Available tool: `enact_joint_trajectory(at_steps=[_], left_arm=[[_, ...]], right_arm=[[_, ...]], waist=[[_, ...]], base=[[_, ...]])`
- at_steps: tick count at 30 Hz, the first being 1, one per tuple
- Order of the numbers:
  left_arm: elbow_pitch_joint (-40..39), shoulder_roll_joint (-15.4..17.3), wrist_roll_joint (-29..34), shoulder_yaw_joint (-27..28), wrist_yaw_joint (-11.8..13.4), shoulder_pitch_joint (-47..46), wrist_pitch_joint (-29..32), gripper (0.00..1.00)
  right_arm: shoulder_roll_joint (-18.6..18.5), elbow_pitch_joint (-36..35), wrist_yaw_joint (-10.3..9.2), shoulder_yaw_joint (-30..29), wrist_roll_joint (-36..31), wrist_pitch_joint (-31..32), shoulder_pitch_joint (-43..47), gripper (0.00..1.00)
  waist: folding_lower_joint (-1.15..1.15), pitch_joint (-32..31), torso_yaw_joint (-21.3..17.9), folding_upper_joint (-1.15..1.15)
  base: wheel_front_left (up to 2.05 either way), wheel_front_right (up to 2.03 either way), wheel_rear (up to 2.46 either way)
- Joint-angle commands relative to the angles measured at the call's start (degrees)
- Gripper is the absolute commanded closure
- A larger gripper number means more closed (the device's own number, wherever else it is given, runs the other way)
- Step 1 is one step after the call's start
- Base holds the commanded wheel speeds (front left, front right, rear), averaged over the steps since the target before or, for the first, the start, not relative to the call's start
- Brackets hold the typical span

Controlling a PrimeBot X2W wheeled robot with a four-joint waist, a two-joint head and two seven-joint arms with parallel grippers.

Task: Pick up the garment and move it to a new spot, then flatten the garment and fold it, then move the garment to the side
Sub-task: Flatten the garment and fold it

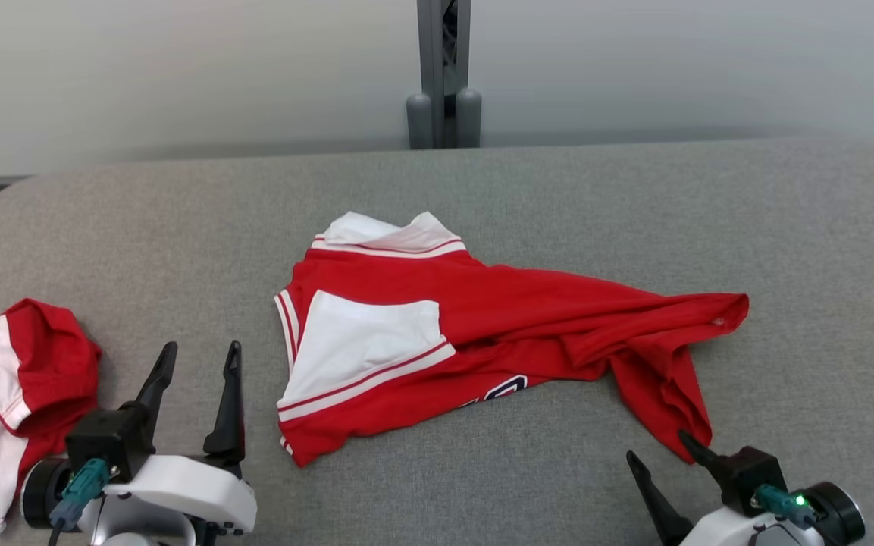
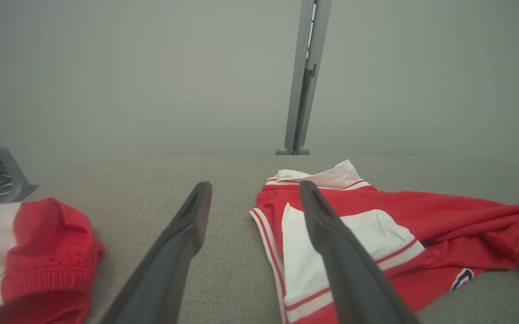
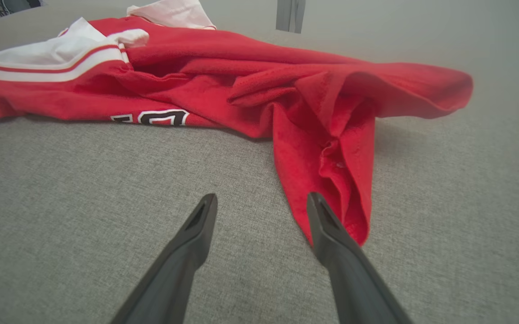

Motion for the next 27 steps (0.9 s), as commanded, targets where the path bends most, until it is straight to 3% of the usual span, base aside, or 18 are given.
enact_joint_trajectory(at_steps=[1, 11, 12, 13, 14, 20, 27], left_arm=[[0.27, -0.26, 0.41, -0.24, -0.41, -1.63, -0.36, 0.0], [2.72, -1.87, 0.98, -1.34, -1.77, -5.77, -1.46, 0.0], [2.99, -1.98, 0.99, -1.43, -1.95, -6.09, -1.58, 0.0], [3.17, -1.99, 1.01, -1.44, -2.14, -6.43, -1.73, 0.0], [3.45, -2.08, 1.03, -1.52, -2.25, -6.79, -1.76, 0.0], [4.83, -2.6, 0.43, -1.2, -2.62, -7.2, -2.63, 0.0], [5.18, -2.4, -0.22, -0.44, -2.36, -5.96, -3.37, 0.0]], right_arm=[[-1.04, 2.88, -0.04, 0.51, -0.04, -0.95, -2.39, 0.0], [-0.75, 18.05, -0.04, 1.46, -1.05, -6.37, -12.88, 0.0], [-0.49, 19.46, -0.04, 1.49, -0.91, -6.36, -13.53, 0.07], [-0.32, 20.57, -0.04, 1.47, -0.86, -6.57, -14.11, 0.68], [-0.09, 21.37, -0.04, 1.37, -0.76, -6.95, -14.61, 1.0], [-0.2, 17.73, -0.04, 2.98, 0.31, -10.81, -15.16, 1.0], [-3.87, 0.91, -0.04, 4.6, -0.12, -10.95, -12.57, 1.0]], waist=[[0.0, 2.13, 0.6, 0.0], [0.0, 6.97, 1.35, 0.0], [0.0, 7.2, 1.36, 0.0], [0.0, 7.53, 1.39, 0.0], [0.0, 7.64, 1.37, 0.0], [0.0, 7.39, 0.65, 0.0], [0.0, 6.29, -1.31, 0.0]], base=[[0.0, 0.0, 0.0], [0.0, 0.0, 0.0], [0.0, 0.0, 0.0], [0.0, 0.0, 0.0], [0.0, 0.0, 0.0], [0.0, 0.0, 0.0], [0.0, 0.0, 0.0]])
